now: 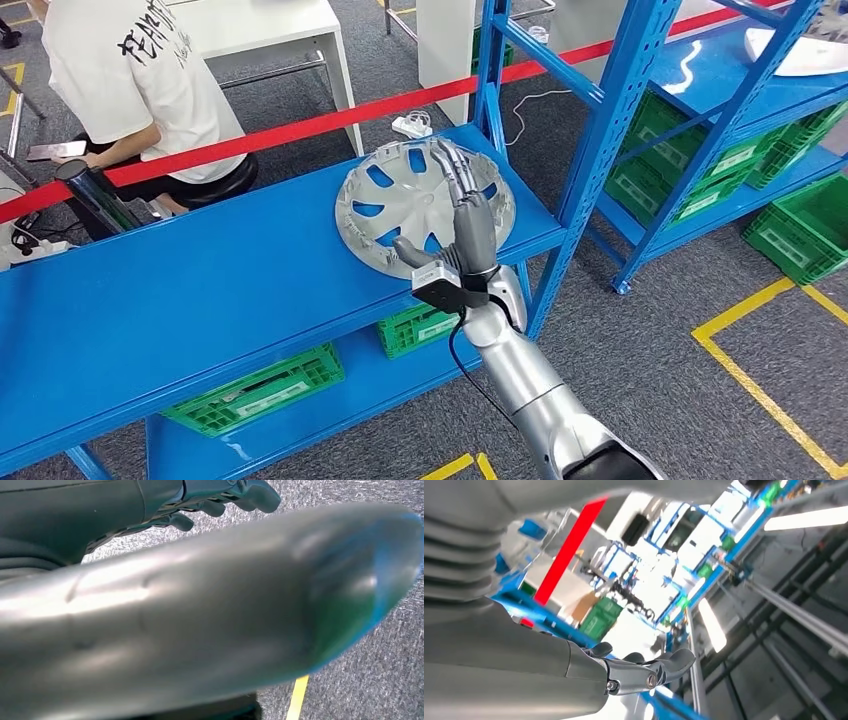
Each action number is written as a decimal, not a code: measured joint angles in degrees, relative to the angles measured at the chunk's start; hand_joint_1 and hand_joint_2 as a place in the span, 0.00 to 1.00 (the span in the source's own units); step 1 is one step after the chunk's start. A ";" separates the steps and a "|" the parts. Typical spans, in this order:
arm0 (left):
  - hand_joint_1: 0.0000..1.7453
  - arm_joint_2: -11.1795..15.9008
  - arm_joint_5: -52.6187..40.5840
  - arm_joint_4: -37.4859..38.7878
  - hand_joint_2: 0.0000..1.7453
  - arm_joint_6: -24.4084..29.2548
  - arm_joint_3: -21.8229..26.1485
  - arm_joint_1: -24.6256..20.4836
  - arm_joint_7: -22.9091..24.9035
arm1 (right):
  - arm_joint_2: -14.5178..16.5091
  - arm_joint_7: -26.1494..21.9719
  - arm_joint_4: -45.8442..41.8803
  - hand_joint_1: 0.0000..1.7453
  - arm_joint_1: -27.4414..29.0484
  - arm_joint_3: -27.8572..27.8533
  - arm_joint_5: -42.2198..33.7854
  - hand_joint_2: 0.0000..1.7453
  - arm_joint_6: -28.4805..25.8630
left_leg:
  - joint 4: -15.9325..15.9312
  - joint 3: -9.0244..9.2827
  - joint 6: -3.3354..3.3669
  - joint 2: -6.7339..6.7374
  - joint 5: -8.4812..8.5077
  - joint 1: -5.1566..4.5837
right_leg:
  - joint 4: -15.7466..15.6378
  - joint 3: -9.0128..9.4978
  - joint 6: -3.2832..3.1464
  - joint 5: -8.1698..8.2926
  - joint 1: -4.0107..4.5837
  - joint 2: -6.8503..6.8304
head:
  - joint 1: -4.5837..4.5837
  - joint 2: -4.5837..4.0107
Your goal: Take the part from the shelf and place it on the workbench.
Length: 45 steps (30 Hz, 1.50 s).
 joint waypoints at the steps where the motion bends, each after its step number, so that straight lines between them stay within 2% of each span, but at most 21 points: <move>1: 0.00 -0.02 -0.13 0.01 0.00 0.01 -0.08 0.03 0.11 | 0.02 -0.04 1.51 0.00 -0.76 0.56 -0.27 1.00 0.26 | -2.76 0.58 -0.03 0.07 2.32 0.10 | 0.00 0.51 0.15 -0.35 -0.08 -0.01 | 0.00 0.00; 3: 0.00 -0.07 -0.40 0.03 0.00 0.10 -0.32 0.05 0.31 | 0.21 -0.05 4.54 0.00 -2.23 1.71 -0.69 1.00 0.75 | -10.45 3.05 0.22 0.22 7.60 0.08 | -0.04 1.46 0.52 -1.00 -0.19 -0.06 | -0.04 0.00; 4: 0.00 -0.11 -0.50 0.04 0.00 0.19 -0.45 0.01 0.39 | 0.37 -0.04 6.13 0.00 -2.91 2.31 -0.82 1.00 0.99 | -13.32 4.04 0.51 0.31 8.59 -0.05 | -0.06 1.68 0.78 -1.28 -0.20 -0.08 | -0.11 0.00; 9: 0.00 -0.54 -0.66 0.10 0.00 0.62 -1.03 0.10 1.00 | 1.49 0.03 13.88 0.00 -5.28 4.64 -1.72 1.00 1.88 | -15.82 5.57 2.42 0.28 9.06 -0.17 | 0.50 1.72 2.45 -2.61 -0.09 -0.22 | -0.18 0.00; 11: 0.00 -0.71 -0.71 0.11 0.00 0.83 -1.23 -0.07 1.22 | 2.03 0.21 16.87 0.00 -6.22 5.19 -2.34 1.00 1.85 | -16.19 6.08 3.04 0.30 9.04 0.00 | 5.45 -0.82 2.66 -5.00 -0.07 -0.26 | 0.01 0.00; 13: 0.00 -0.80 -0.74 0.12 0.00 1.08 -1.38 -0.22 1.41 | 2.56 0.86 19.85 0.00 -6.69 5.56 -2.99 1.00 1.16 | -15.99 6.18 3.51 0.25 8.62 -0.12 | 13.11 -5.32 2.78 -7.63 0.02 -0.26 | 0.12 0.00; 15: 0.00 -0.87 -0.69 0.13 0.00 1.33 -1.38 -0.19 1.50 | 3.18 2.58 22.41 0.00 -6.74 5.70 -3.41 1.00 -0.72 | -15.62 6.29 3.64 0.04 8.10 -0.21 | 15.80 -7.75 2.82 -6.95 0.03 -0.26 | 0.19 0.00; 17: 0.00 -0.93 -0.65 0.14 0.00 1.50 -1.38 -0.17 1.55 | 3.97 4.58 24.31 0.00 -6.83 5.81 -3.19 1.00 -3.16 | -15.02 6.52 3.38 -0.19 7.43 -0.21 | 10.36 -6.09 2.68 -2.73 0.03 -0.29 | 0.40 0.00; 19: 0.00 -0.99 -0.65 0.14 0.00 1.57 -1.38 -0.25 1.70 | 4.81 6.59 25.52 0.00 -6.88 6.22 -1.82 1.00 -5.71 | -14.23 6.49 2.76 -0.26 6.62 -0.41 | 3.77 -3.37 2.30 0.10 0.12 -0.33 | 0.55 0.00; 21: 0.00 -1.02 -0.59 0.14 0.00 1.61 -1.38 -0.27 1.91 | 5.56 8.99 26.25 0.00 -6.60 6.92 0.25 1.00 -8.25 | -13.85 6.34 2.10 -0.28 6.17 -0.60 | 1.64 -2.47 1.76 0.27 0.31 -0.26 | 0.54 0.00; 23: 0.00 -1.02 -0.43 0.13 0.00 1.64 -1.38 -0.20 2.01 | 6.03 11.44 26.62 0.00 -6.23 7.63 2.55 1.00 -10.27 | -13.86 6.41 1.52 -0.26 5.95 -0.52 | 1.47 -2.38 1.14 0.29 0.29 -0.19 | 0.57 0.00; 25: 0.00 -1.02 -0.26 0.12 0.00 1.66 -1.38 -0.15 2.02 | 6.34 13.57 26.75 0.00 -6.14 8.31 4.89 1.00 -11.77 | -11.79 5.58 0.75 -0.15 4.58 -0.38 | 1.20 -1.94 0.54 0.24 0.00 -0.21 | 0.40 0.00; 28: 0.00 -0.98 0.14 0.13 0.00 1.68 -1.38 -0.06 1.91 | 6.56 16.26 26.75 0.00 -6.03 9.08 7.84 1.00 -13.24 | -1.52 0.36 -0.29 0.07 0.11 0.06 | 1.08 -1.52 0.06 -0.02 -0.22 -0.30 | 0.23 0.00; 30: 0.00 -0.93 0.42 0.12 0.00 1.67 -1.37 0.14 1.81 | 6.54 18.49 26.75 0.00 -5.89 9.22 10.19 1.00 -13.90 | 2.09 -2.05 -0.53 0.14 -0.05 0.30 | 1.09 -1.42 0.08 -0.16 -0.35 -0.26 | 0.24 0.00; 31: 0.00 -0.90 0.52 0.12 0.00 1.65 -1.36 0.21 1.76 | 6.47 19.59 26.72 0.00 -5.86 9.24 11.33 1.00 -14.08 | 0.55 -1.59 -0.51 0.16 1.56 0.36 | 1.09 -1.28 0.20 -0.25 -0.45 -0.21 | 0.23 0.00; 33: 0.00 -0.80 0.67 0.11 0.00 1.61 -1.36 0.23 1.71 | 6.32 21.47 26.47 0.00 -5.83 9.25 13.27 1.00 -14.22 | -7.26 1.87 -0.10 0.15 6.01 0.37 | 1.05 -0.84 0.59 -0.51 -0.62 -0.14 | 0.24 0.00; 35: 0.00 -0.68 0.80 0.10 0.00 1.60 -1.36 0.17 1.68 | 6.14 23.03 25.98 0.00 -5.79 9.29 14.89 1.00 -14.11 | -13.36 4.85 0.57 0.15 7.95 0.07 | 0.95 -0.65 1.20 -0.70 -0.60 -0.12 | 0.24 0.00; 37: 0.00 -0.56 1.15 0.08 0.00 1.61 -1.36 0.21 1.64 | 5.96 24.64 25.38 0.00 -5.56 9.40 16.49 1.00 -13.69 | -14.59 5.54 1.22 0.14 7.65 -0.26 | 0.61 -0.56 1.95 -0.67 -0.58 -0.13 | 0.24 0.00; 40: 0.00 -0.51 1.74 0.05 0.00 1.62 -1.33 0.42 1.45 | 5.64 26.93 24.11 0.00 -5.25 9.57 18.57 1.00 -12.87 | -15.75 6.42 2.41 0.21 8.00 0.13 | 1.56 -0.66 2.84 -1.61 -0.49 -0.24 | 0.42 0.00; 43: 0.00 -0.51 2.28 0.05 0.00 1.62 -1.29 0.44 1.17 | 5.24 28.94 23.10 0.00 -4.60 9.62 20.06 1.00 -12.16 | -16.21 6.94 3.24 0.35 7.97 0.13 | 11.13 -5.34 3.07 -6.10 -0.27 -0.27 | 1.08 0.00; 45: 0.00 -0.51 2.65 0.05 0.00 1.59 -1.25 0.64 0.98 | 4.88 30.11 22.18 0.00 -3.43 9.62 20.90 1.00 -11.61 | -16.00 6.95 3.40 0.26 7.73 0.05 | 15.72 -8.04 3.18 -7.00 -0.21 -0.27 | 1.35 0.00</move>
